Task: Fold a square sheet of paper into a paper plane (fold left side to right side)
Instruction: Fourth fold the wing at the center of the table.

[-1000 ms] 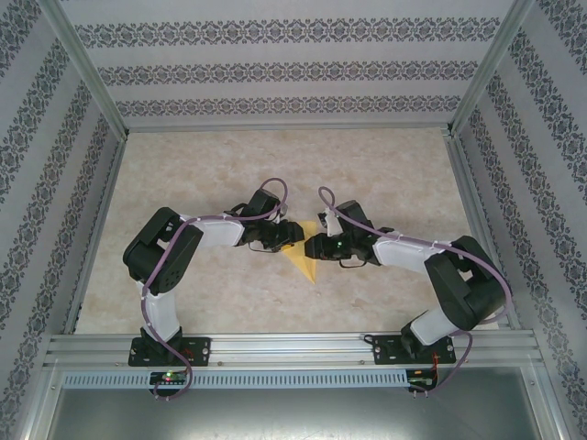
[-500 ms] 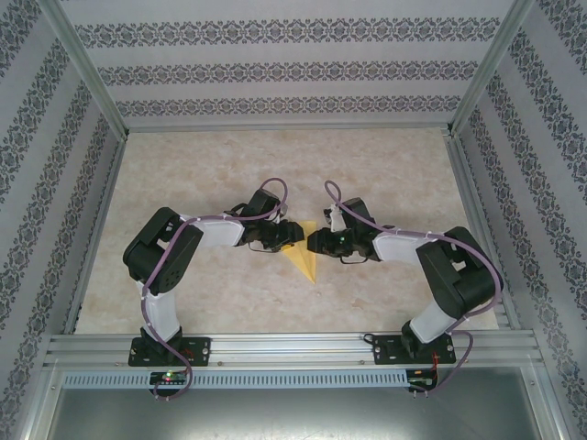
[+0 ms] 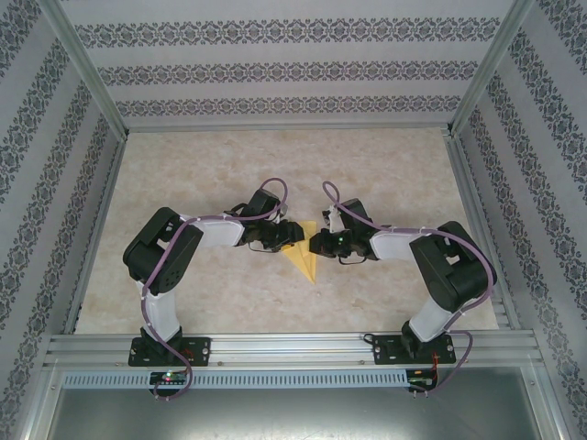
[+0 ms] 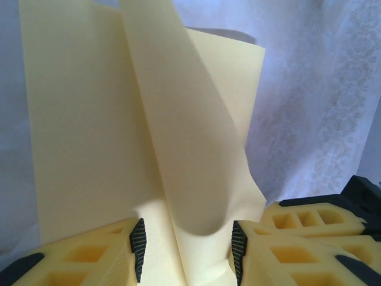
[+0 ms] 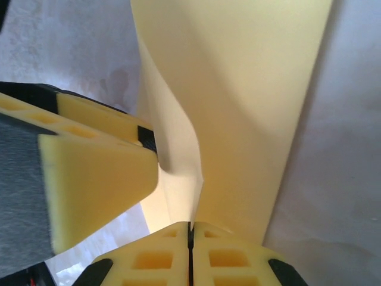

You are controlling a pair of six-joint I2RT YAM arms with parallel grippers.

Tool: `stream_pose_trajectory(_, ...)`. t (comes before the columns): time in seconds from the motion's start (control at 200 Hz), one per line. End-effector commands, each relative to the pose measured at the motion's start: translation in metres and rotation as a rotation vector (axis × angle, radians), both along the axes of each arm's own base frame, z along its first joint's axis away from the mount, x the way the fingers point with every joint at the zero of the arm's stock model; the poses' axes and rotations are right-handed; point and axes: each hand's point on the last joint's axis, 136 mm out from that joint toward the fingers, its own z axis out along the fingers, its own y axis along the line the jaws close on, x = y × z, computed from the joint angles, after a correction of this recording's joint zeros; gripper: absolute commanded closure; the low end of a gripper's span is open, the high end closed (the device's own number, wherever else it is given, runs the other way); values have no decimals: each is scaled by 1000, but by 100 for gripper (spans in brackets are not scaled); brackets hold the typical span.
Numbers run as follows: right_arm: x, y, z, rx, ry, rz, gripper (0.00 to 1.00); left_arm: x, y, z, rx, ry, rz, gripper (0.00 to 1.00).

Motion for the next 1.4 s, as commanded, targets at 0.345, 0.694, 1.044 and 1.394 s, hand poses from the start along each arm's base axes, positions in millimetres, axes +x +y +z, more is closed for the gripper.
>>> stream_pose_trajectory(0.345,11,-11,-13,-96,-17,3,93,-11,6,-16,66,43,3,54)
stream_pose_trajectory(0.694,7,-13,-13,-101,-16,7,93,-11,6,-17,68,46,4,54)
stream_pose_trajectory(1.044,6,-14,-3,-89,-39,0,93,-11,6,-17,68,43,2,54)
stream_pose_trajectory(1.394,4,-19,-15,-127,-15,-3,92,-11,6,-16,67,43,1,54)
